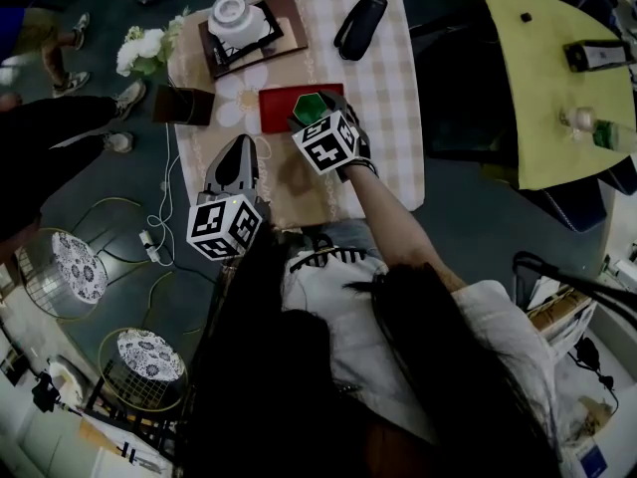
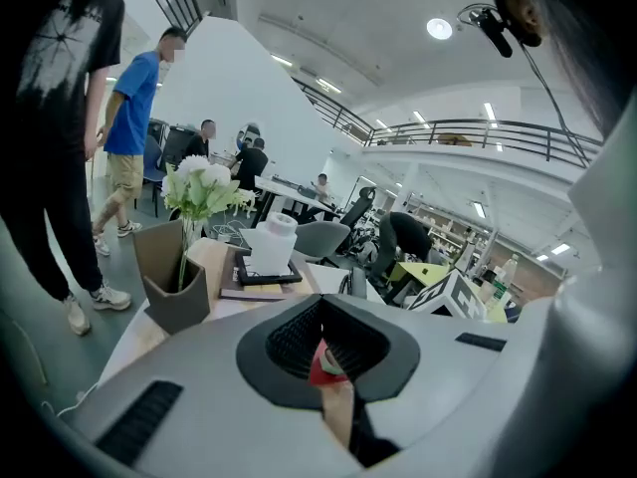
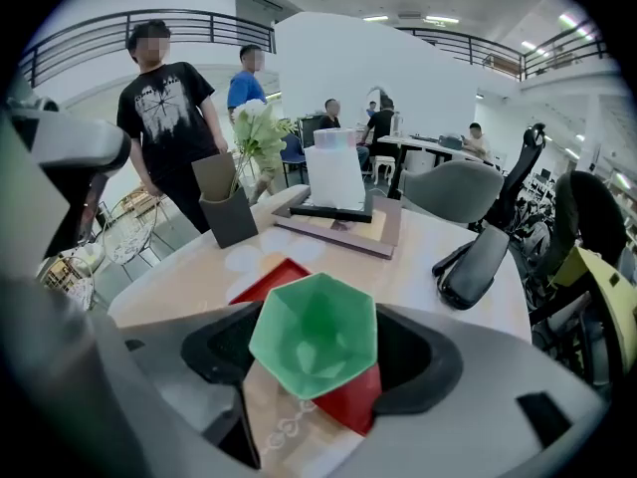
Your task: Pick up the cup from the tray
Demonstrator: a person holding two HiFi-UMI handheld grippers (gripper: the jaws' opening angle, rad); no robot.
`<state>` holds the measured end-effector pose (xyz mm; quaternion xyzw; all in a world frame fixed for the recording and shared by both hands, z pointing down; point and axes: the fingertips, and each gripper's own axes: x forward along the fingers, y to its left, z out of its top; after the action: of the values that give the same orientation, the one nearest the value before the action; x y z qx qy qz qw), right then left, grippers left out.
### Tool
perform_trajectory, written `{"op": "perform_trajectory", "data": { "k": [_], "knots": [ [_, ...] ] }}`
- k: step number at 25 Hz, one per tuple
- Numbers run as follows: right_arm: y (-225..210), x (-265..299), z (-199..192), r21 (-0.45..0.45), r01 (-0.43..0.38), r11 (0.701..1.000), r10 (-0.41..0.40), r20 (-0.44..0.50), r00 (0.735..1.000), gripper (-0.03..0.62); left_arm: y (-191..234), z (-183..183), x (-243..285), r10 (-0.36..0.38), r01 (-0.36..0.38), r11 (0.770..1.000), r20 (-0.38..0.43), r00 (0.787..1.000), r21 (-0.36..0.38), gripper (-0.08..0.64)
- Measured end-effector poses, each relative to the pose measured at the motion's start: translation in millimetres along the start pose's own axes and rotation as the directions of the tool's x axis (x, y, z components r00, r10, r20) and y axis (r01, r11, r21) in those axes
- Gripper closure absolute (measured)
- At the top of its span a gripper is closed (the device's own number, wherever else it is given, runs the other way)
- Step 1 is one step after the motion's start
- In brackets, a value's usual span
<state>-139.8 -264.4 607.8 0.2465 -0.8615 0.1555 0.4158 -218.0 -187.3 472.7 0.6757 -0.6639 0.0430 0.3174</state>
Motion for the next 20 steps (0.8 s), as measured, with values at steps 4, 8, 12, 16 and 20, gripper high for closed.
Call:
{"op": "perform_trajectory", "data": {
  "k": [4,8,12,16,20],
  "knots": [
    [0.6,-5.1,2.5,0.006,0.003,1.000,-0.003,0.004,1.000,0.252,-0.3,1.6,-1.1,-0.003,0.003,1.000,0.004,1.000,0.000,0.551],
    [-4.1,-18.8,10.0,0.018,0.011,1.000,-0.011,0.029,1.000,0.253,-4.8,3.1,0.7,-0.014,0.014,1.000,0.006,1.000,0.006,0.551],
    [-14.4,-37.0,12.3,0.037,0.037,0.999,-0.039,0.053,0.998,0.253,-16.7,2.5,4.5,-0.047,0.046,0.999,0.005,0.999,0.017,0.551],
    [-29.0,-49.2,3.0,0.053,0.073,0.996,-0.076,0.051,0.996,0.255,-30.4,0.3,10.3,-0.081,0.081,0.996,-0.003,0.997,0.034,0.551],
    [-49.3,-65.2,-14.5,0.087,0.126,0.988,-0.130,0.043,0.991,0.255,-46.4,-3.3,19.3,-0.124,0.124,0.991,-0.014,0.992,0.049,0.551]
  ]
}}
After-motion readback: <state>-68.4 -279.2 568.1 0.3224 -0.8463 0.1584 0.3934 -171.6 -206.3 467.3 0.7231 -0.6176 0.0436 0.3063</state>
